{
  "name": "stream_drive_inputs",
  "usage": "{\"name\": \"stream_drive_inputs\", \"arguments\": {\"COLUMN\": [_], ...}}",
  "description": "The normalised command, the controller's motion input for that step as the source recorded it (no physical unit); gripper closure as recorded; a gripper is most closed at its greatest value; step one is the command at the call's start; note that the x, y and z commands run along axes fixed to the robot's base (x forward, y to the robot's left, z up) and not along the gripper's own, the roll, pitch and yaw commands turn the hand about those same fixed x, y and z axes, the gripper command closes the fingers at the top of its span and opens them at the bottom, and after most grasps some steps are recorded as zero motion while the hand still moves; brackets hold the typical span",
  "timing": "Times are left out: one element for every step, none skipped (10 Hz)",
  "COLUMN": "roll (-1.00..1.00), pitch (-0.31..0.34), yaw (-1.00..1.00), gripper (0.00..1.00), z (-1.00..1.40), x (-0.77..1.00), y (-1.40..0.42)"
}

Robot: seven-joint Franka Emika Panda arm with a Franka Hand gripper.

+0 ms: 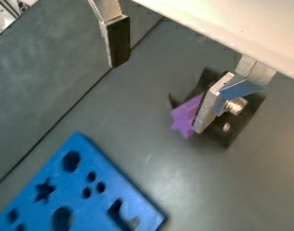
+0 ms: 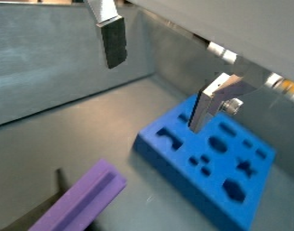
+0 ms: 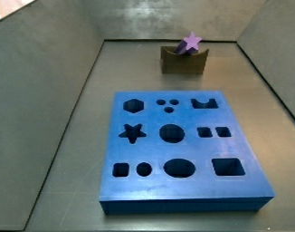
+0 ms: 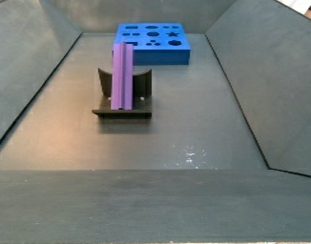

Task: Pick up the star object. Move up. Place the star object on the fixture. Regrasp the star object. Move to above the board. Insert the star object.
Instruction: Regrasp the star object.

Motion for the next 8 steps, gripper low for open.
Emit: {"name": "stream_drive_inputs", "arguments": {"roll": [1.00, 1.00, 1.00, 1.00, 1.00, 1.00, 1.00, 1.00], "pitch": [0.034, 0.030, 0.028, 0.025, 0.025, 0.030, 0.034, 0.045], "yaw": [0.03, 0.03, 0.03, 0.03, 0.03, 0.04, 0.04, 0.04], "gripper": [0.00, 0.00, 0.00, 0.00, 0.00, 0.00, 0.00, 0.00], "z": [0.02, 0.02, 0.02, 0.02, 0.02, 0.02, 0.02, 0.01], "x": [-0.02, -0.01, -0.01, 0.00, 0.00, 0.00, 0.00, 0.02], "y": [-0.02, -0.03, -0.02, -0.02, -0.02, -0.02, -0.02, -0.02]}}
